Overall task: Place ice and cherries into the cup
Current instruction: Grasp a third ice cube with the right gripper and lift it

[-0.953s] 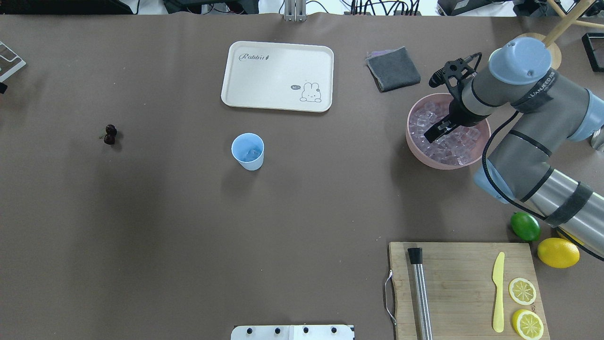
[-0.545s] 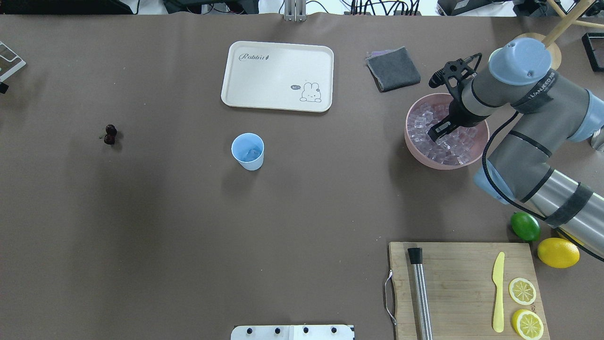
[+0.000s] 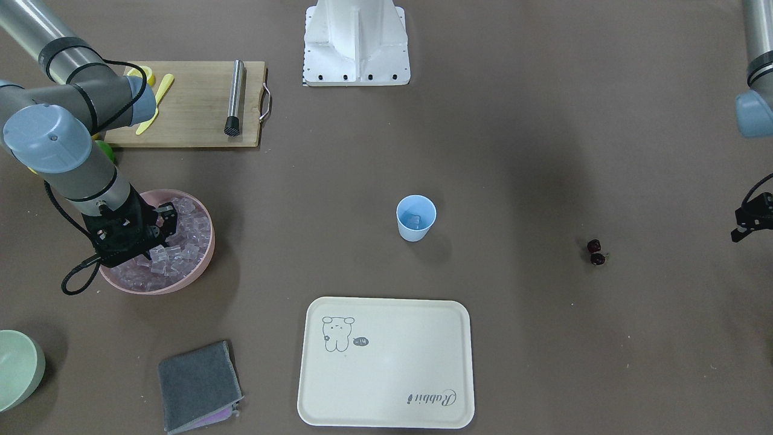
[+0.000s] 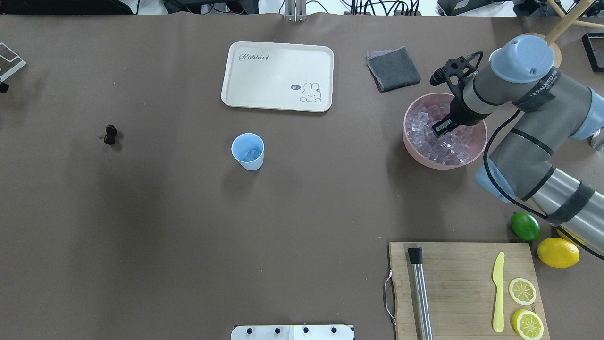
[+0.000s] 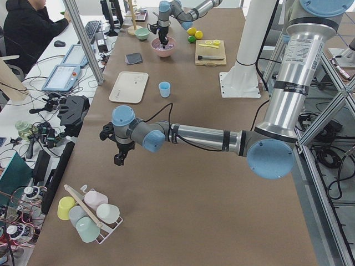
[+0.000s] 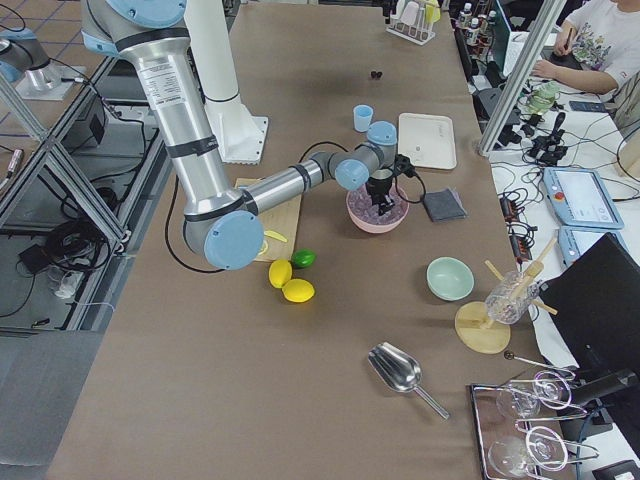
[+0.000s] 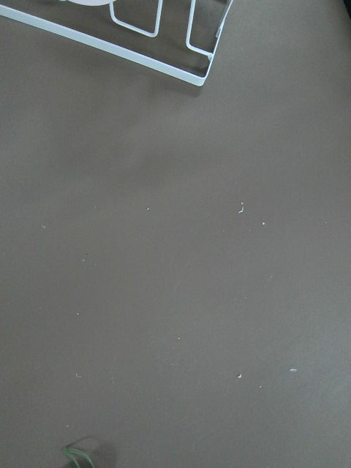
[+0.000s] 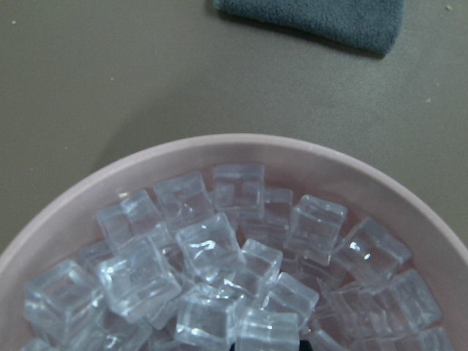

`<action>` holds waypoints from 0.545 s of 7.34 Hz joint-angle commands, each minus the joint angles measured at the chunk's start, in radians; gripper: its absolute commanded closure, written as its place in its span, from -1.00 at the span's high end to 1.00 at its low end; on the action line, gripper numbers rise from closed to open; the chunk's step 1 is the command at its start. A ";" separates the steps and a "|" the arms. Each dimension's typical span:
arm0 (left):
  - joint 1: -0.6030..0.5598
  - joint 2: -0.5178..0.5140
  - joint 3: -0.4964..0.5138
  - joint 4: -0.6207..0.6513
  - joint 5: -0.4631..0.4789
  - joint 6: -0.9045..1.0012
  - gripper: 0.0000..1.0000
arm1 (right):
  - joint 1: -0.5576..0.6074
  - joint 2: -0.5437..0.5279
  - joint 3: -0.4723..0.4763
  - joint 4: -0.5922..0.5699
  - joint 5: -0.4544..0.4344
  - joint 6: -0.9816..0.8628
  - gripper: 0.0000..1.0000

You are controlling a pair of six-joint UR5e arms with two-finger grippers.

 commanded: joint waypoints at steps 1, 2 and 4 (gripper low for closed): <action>0.000 0.001 0.001 0.000 0.000 0.001 0.96 | 0.010 0.003 0.081 -0.109 0.004 -0.002 -0.81; 0.000 0.001 0.002 0.000 0.000 0.001 0.96 | 0.013 0.006 0.135 -0.173 0.009 0.000 -0.90; 0.000 -0.001 0.003 0.000 0.000 0.001 0.96 | 0.025 0.143 0.142 -0.314 0.032 0.008 -1.00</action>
